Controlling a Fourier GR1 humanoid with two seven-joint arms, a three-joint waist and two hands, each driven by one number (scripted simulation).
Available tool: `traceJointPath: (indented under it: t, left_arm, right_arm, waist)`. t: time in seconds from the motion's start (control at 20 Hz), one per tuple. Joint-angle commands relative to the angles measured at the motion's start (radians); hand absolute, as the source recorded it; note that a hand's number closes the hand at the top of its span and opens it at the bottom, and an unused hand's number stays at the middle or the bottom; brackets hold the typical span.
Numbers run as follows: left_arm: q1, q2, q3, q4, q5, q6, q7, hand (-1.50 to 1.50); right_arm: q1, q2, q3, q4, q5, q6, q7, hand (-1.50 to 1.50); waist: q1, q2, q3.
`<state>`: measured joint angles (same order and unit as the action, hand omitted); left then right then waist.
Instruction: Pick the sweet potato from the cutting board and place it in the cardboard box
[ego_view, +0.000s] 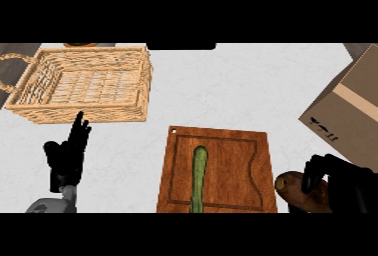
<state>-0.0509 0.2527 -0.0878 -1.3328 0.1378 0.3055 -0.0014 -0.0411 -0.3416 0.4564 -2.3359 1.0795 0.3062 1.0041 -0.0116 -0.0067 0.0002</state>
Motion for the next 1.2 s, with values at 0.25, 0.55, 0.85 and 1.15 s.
traceJointPath:
  t: [0.25,0.55,0.85,1.15]
  left_arm:
    - [0.0,0.009,0.01,-0.077,-0.006,0.006,0.079,0.0]
    - [0.006,-0.018,0.009,-0.017,-0.023,-0.016,0.024,0.0]
    - [-0.038,0.018,0.062,0.009,-0.011,-0.062,0.029,0.0]
    - [-0.102,-0.018,0.063,0.077,-0.023,-0.06,0.011,0.0]
  right_arm:
    - [0.01,-0.077,-0.335,-0.222,-0.117,0.231,0.007,1.5]
    - [-0.137,-0.1,-0.672,-0.006,-0.219,0.208,-0.206,1.5]
    - [-0.127,-0.116,-0.831,0.207,-0.269,0.094,-0.41,1.5]
    - [-0.262,-0.192,-0.902,0.584,-0.295,-0.023,-0.588,1.5]
  waist:
    - [-0.002,0.002,0.0]
    - [0.005,0.005,0.0]
    - [0.009,0.007,0.0]
    - [0.016,0.011,0.0]
